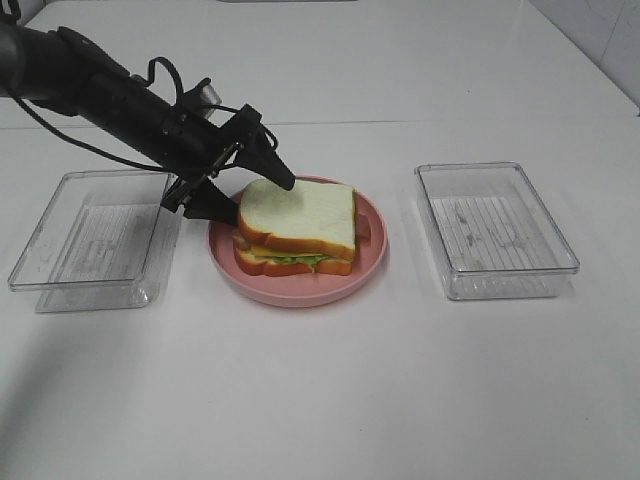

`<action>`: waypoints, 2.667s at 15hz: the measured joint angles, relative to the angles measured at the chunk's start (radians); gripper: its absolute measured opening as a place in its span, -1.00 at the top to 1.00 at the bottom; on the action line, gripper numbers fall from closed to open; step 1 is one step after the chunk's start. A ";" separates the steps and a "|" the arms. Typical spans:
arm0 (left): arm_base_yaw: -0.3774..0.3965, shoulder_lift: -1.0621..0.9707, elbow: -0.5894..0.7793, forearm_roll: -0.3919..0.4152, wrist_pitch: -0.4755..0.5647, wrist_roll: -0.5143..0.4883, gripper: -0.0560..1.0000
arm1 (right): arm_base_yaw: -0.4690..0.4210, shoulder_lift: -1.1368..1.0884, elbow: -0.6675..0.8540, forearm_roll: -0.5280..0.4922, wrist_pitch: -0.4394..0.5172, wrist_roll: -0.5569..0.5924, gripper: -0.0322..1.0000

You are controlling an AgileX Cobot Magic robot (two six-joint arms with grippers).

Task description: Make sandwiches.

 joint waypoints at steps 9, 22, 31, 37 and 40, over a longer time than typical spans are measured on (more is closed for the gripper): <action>0.000 -0.017 -0.157 0.333 0.143 -0.223 -0.65 | 0.000 0.000 0.000 0.000 0.000 0.000 -0.79; 0.261 -0.280 -0.180 0.902 0.151 -0.308 -0.73 | 0.000 0.000 0.000 0.000 0.000 0.000 -0.79; 0.297 -0.751 0.368 0.899 0.112 -0.266 -0.73 | 0.000 0.000 0.000 0.000 -0.001 0.000 -0.79; 0.297 -1.480 0.895 0.899 -0.044 -0.221 -0.73 | 0.000 0.000 0.000 0.000 -0.001 0.000 -0.79; 0.297 -1.803 1.046 0.899 -0.044 -0.218 -0.73 | 0.000 0.000 0.000 0.000 -0.001 0.000 -0.79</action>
